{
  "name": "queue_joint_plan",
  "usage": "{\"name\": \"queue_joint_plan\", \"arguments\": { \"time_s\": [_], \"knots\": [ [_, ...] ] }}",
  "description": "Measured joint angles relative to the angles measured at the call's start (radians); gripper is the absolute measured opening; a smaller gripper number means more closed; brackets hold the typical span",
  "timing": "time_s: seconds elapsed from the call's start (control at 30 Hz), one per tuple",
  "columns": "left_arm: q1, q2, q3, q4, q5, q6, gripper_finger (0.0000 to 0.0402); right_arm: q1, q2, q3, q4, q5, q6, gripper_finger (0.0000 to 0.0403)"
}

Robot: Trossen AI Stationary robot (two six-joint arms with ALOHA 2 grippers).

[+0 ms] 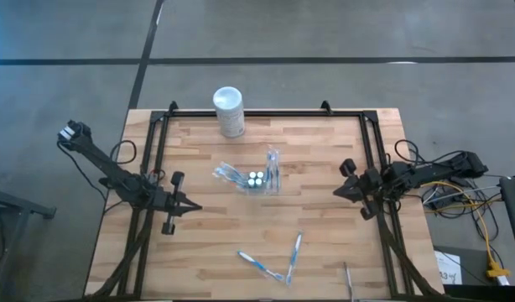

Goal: Pick & Place toothbrushing station
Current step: Put the blue toothbrush into the transparent organizer

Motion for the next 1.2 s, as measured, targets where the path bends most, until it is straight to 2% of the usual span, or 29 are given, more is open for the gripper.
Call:
{"name": "queue_joint_plan", "arguments": {
  "time_s": [0.2,0.4,0.67,0.8,0.97,1.03,1.2],
  "knots": [
    [0.000,-0.002,-0.048,0.017,0.000,0.001,0.0004,0.000,-0.064,-0.011,-0.064,0.002,0.008,0.0008],
    [0.000,-0.002,-0.173,0.224,-0.001,-0.010,0.0003,0.000,-0.074,-0.011,-0.076,0.004,-0.004,0.0008],
    [-0.001,-0.005,-0.172,0.234,-0.014,0.002,0.0003,0.000,-0.073,-0.011,-0.110,0.004,0.009,0.0008],
    [-0.001,-0.007,-0.174,0.233,-0.014,0.001,0.0004,0.001,-0.070,-0.011,-0.136,0.010,-0.034,0.0008],
    [-0.001,-0.007,-0.174,0.233,-0.014,-0.015,0.0004,0.001,-0.047,-0.011,-0.134,0.111,-0.068,0.0008],
    [-0.001,-0.007,-0.174,0.232,-0.014,-0.028,0.0005,0.001,-0.030,0.000,-0.150,0.108,-0.061,0.0008],
    [-0.001,-0.007,-0.174,0.230,-0.014,-0.048,0.0008,0.043,0.094,0.149,-0.330,0.119,-0.083,0.0008]
  ]
}}
